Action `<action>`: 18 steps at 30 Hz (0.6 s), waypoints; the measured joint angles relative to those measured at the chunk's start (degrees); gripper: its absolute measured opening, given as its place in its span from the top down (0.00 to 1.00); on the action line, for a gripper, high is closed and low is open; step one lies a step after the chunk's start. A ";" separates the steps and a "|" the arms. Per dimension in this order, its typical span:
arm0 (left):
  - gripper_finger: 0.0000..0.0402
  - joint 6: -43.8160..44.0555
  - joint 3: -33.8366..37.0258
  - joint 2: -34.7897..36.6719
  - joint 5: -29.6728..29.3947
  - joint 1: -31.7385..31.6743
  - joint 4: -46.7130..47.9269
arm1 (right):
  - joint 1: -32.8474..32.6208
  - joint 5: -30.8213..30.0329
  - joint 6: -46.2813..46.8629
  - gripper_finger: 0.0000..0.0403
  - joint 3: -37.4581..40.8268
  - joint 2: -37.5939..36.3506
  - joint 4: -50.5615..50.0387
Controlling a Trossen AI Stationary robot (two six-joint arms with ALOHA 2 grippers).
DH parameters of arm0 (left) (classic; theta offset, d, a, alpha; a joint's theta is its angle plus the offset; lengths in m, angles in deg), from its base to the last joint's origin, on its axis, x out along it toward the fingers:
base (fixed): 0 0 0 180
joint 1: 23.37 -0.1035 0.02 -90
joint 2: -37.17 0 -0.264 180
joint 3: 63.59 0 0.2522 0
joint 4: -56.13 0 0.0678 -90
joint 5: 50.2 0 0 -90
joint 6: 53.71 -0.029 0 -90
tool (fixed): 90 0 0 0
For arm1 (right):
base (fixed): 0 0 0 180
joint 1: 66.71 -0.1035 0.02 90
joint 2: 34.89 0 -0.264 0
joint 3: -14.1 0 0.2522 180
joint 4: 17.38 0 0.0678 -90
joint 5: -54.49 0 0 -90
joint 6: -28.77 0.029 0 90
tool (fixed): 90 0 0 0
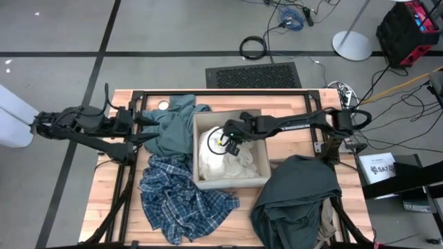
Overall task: Sort clothes
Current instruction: Put the white shirt into the laundry organizer
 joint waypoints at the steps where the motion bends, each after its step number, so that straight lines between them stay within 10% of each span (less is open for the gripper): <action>1: 0.51 -0.03 0.00 0.00 0.00 0.00 0.03 | 0.46 -0.38 -0.19 1.00 0.00 0.68 -0.15; 10: 0.51 -0.50 0.00 -0.02 0.00 0.00 0.07 | 7.06 -6.61 10.80 1.00 0.00 2.04 -0.90; 18: 0.51 -0.52 0.00 0.00 0.00 0.00 0.05 | 9.00 -4.46 1.21 1.00 0.02 1.69 -0.04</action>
